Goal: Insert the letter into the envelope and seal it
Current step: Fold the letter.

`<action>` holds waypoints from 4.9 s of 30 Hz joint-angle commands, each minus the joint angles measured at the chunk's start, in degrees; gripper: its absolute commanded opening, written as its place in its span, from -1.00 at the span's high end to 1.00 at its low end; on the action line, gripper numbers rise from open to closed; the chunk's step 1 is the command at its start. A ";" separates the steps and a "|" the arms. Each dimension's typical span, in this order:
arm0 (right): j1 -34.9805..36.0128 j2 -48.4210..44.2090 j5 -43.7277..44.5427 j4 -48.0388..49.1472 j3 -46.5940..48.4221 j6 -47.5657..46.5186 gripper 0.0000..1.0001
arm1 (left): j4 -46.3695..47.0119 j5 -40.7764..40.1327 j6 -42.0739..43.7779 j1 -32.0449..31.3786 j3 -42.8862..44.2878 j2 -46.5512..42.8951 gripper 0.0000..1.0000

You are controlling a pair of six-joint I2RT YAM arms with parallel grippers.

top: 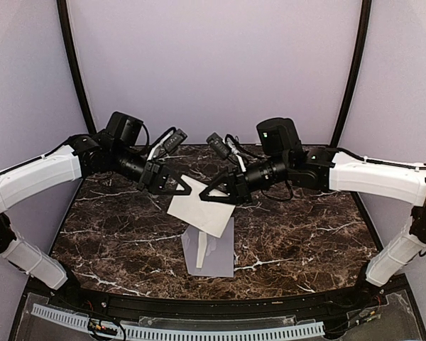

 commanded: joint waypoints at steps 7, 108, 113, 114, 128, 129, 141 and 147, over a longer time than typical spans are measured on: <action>0.40 0.95 -4.16 2.51 -0.31 0.89 0.73 | -5.64 -3.03 6.75 -0.22 2.61 -1.10 1.00; -2.12 -13.47 5.32 22.49 -16.70 11.74 1.00 | 22.87 -13.07 -11.94 -1.61 -10.31 -13.30 -0.65; -1.87 -17.04 11.62 39.31 -23.09 17.51 1.00 | 41.22 -15.15 -21.44 -1.63 -17.42 -15.17 -0.83; -1.62 -17.31 13.02 42.42 -23.98 18.16 1.00 | 44.00 -15.79 -24.78 -1.64 -19.30 -15.11 -0.86; 1.63 -13.32 28.76 69.56 -28.51 22.18 1.00 | 80.23 -25.62 -41.68 -7.23 -26.40 -10.07 -0.91; 1.88 -12.92 29.15 70.34 -28.40 22.25 1.00 | 81.13 -27.31 -41.88 -7.82 -26.42 -9.79 -0.90; 5.60 -10.10 37.00 75.89 -28.32 19.51 1.00 | 85.83 -39.92 -45.38 -13.29 -22.95 -2.63 -0.66; 6.24 -9.00 37.55 77.14 -28.30 19.18 1.00 | 89.99 -38.90 -48.59 -14.66 -20.59 0.77 -0.30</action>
